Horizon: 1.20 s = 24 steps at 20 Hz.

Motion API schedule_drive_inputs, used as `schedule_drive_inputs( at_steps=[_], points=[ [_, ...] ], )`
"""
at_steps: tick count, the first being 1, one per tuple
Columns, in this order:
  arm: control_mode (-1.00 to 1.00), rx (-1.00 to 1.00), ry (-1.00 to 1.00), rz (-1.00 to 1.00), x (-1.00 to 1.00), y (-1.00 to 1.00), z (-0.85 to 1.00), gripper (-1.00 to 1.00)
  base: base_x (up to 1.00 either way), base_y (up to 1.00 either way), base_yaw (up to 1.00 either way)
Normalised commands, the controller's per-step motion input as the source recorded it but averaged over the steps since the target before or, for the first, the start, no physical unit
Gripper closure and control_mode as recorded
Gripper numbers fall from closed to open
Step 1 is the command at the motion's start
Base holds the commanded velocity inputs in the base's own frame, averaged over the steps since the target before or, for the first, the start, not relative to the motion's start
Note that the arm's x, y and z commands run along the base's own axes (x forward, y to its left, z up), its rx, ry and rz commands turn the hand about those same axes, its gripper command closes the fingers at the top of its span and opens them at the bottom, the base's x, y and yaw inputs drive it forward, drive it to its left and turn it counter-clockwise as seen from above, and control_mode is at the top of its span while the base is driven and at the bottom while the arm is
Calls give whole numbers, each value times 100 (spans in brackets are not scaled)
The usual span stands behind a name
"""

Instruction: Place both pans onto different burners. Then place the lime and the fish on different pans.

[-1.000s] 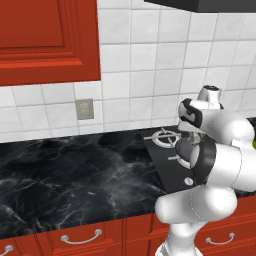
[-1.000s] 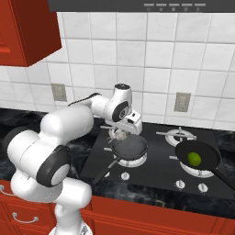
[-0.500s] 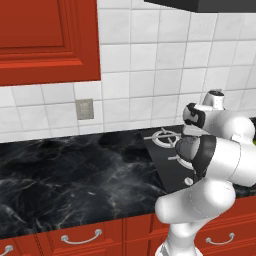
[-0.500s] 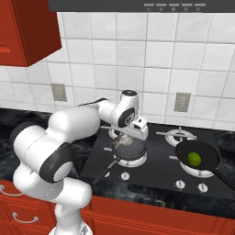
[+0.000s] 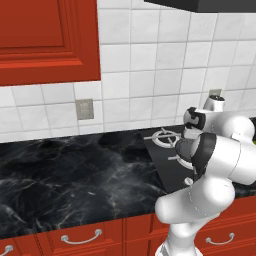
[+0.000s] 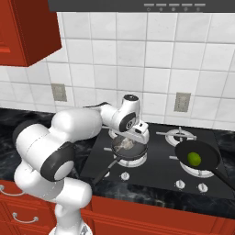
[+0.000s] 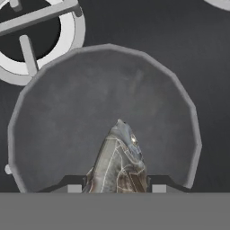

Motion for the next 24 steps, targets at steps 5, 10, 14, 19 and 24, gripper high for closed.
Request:
schedule_drive_inputs(
  at_steps=[5, 10, 14, 19, 24],
  points=[
    [-100, 0, 0, 0, 0, 0, -11, 100, 0, 0, 0],
    [-100, 0, 0, 0, 0, 0, -22, 100, 0, 0, 0],
    [-100, 0, 0, 0, 0, 0, -10, 100, 0, 0, 0],
    [-100, 0, 0, 0, 1, 0, -1, 100, 0, 0, 0],
    [-100, 0, 0, 0, 5, -3, 0, 100, 0, 0, 0]
  ],
)
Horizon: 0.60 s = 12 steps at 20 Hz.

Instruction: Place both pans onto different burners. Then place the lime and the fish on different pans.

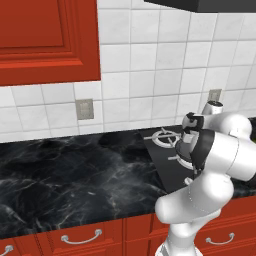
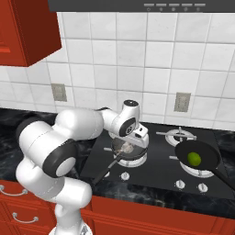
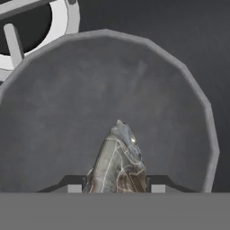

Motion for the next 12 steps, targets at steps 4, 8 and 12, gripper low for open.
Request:
schedule_drive_inputs(
  at_steps=[4, 8, 12],
  points=[
    [-100, 0, 0, 0, 11, -3, -4, 100, 0, 0, 0],
    [-100, 0, 0, 0, 7, 0, -12, -100, 0, 0, 0],
    [-100, 0, 0, 0, 5, 0, -10, -100, 0, 0, 0]
  ],
)
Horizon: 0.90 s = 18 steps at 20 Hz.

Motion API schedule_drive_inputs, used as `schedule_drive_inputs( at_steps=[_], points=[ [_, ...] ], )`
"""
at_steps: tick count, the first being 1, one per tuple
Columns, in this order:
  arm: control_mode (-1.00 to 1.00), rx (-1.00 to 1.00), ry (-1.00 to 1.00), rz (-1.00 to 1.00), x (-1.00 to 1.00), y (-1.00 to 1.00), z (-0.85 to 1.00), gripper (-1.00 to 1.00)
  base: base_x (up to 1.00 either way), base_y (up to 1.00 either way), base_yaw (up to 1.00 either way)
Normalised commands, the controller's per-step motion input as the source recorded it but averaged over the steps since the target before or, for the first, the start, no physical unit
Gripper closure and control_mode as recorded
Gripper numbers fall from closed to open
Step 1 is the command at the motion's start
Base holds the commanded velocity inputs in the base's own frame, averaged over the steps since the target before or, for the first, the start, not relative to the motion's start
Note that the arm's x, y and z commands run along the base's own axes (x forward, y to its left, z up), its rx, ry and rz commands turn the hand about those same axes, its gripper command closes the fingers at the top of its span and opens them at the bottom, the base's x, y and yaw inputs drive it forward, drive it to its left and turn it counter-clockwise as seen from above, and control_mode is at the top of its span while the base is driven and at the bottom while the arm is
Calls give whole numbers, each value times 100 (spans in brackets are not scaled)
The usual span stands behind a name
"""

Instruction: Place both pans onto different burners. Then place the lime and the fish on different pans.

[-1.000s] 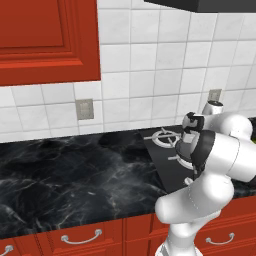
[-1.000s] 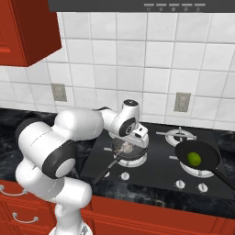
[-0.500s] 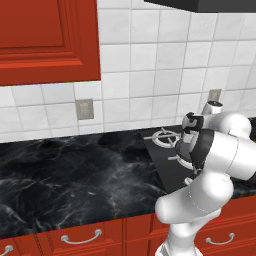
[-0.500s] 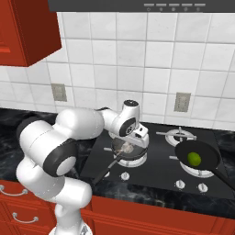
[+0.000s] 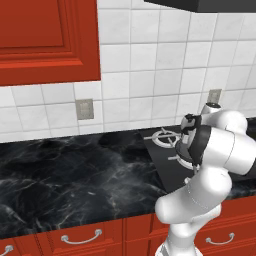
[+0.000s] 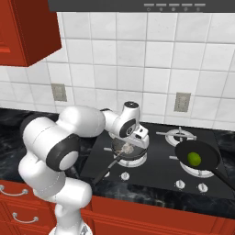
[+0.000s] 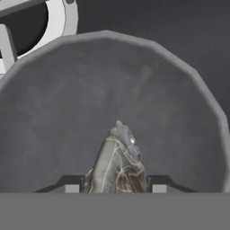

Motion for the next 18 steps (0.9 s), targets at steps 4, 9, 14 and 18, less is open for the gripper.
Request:
schedule_drive_inputs(
  at_steps=[4, 9, 14, 18],
  points=[
    [-100, 0, 0, 0, 0, -6, 0, -100, 0, 0, 0],
    [-100, 0, 0, 0, 0, -9, 21, -100, 0, 0, 0],
    [-100, 0, 0, 0, -5, -6, 62, -100, 0, 0, 0],
    [-100, 0, 0, 0, -10, 0, 60, -100, 0, 0, 0]
  ],
)
